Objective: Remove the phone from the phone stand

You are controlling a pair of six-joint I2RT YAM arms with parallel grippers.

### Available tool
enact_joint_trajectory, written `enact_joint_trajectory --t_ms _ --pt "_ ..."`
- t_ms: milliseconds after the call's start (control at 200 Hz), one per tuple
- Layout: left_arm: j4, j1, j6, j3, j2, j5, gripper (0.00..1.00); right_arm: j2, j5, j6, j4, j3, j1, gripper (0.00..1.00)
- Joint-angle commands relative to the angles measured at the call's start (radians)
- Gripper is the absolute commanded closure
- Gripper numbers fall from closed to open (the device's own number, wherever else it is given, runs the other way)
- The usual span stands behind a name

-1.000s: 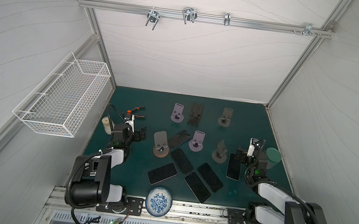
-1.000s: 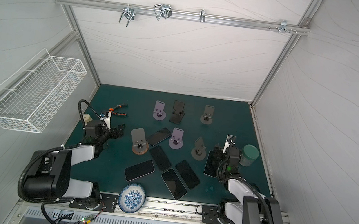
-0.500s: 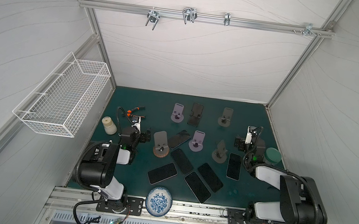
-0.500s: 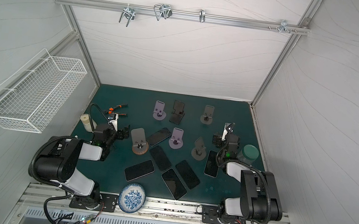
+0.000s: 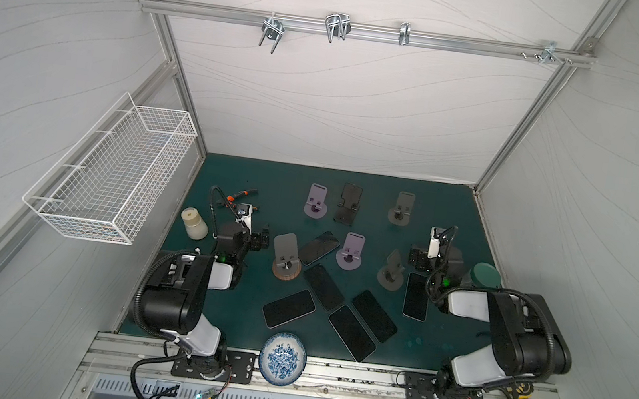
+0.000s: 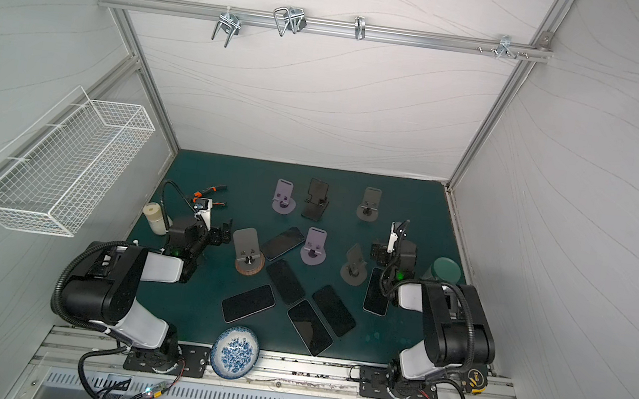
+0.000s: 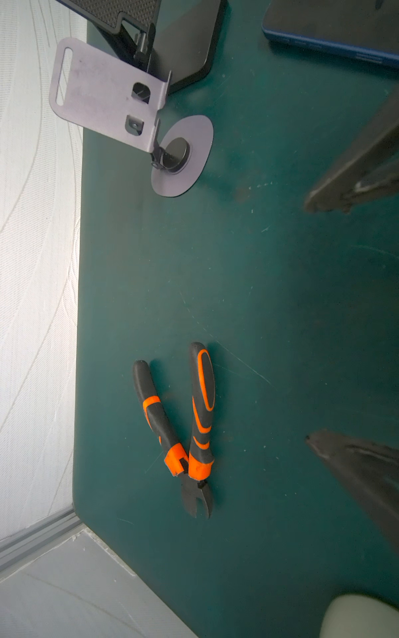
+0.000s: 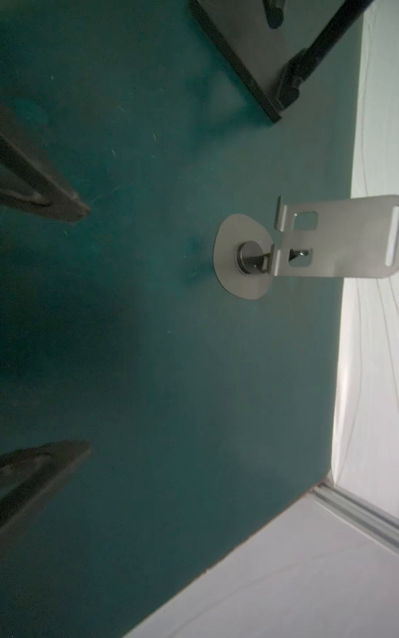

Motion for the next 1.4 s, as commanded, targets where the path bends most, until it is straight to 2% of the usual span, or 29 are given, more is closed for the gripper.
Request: enact_joint_trajectory --t_ms 0,45,95,155,215,270,1396 --pt "0.02 -0.006 0.01 0.022 0.007 -0.008 0.0 0.054 0.047 0.026 0.163 -0.018 -0.023 0.01" --pt "0.021 -0.006 0.011 0.021 0.005 -0.009 0.0 0.009 0.01 0.045 0.016 0.014 -0.025 0.01" --pt "0.026 -0.007 0.011 0.018 0.005 -0.011 0.0 0.046 -0.003 0.028 0.081 0.014 -0.036 0.01" --pt "0.026 -0.007 0.011 0.017 0.003 -0.011 0.0 0.017 -0.013 0.057 -0.005 0.031 -0.044 0.01" --pt "0.027 -0.007 0.011 0.017 0.004 -0.013 0.0 0.036 -0.019 0.042 0.049 0.023 -0.049 0.01" --pt "0.028 -0.007 0.009 0.016 0.002 -0.014 0.0 0.019 -0.019 0.052 0.004 0.029 -0.049 0.01" --pt "0.031 -0.009 0.01 0.013 0.002 -0.019 0.0 0.021 -0.017 0.049 0.022 0.024 -0.046 0.01"
